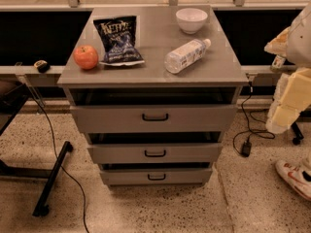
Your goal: Open bottom drawer
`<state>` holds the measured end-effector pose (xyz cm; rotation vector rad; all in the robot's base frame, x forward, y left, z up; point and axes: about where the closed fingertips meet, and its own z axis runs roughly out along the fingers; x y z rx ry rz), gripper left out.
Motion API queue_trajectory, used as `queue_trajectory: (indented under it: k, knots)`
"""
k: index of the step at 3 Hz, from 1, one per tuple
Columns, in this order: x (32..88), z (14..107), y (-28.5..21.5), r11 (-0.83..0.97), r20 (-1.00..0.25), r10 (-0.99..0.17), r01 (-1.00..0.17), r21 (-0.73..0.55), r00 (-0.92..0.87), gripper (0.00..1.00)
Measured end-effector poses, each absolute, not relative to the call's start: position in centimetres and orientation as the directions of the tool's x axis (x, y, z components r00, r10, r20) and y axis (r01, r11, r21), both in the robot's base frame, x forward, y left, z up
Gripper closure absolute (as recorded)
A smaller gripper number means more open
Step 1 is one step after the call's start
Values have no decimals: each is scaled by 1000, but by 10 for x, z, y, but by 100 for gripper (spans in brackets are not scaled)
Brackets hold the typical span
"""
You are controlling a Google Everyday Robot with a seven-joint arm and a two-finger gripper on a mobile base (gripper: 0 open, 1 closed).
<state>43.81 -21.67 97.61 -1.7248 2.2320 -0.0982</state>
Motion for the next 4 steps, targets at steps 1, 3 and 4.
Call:
queue_trajectory:
  k: [1, 3, 4]
  knots:
    - [438, 976, -217, 270, -207, -953, -931, -245, -222, 0]
    - [411, 869, -219, 224, -219, -951, -974, 4, -220, 0]
    - [387, 813, -224, 72, -295, -952, -996, 58, -86, 0]
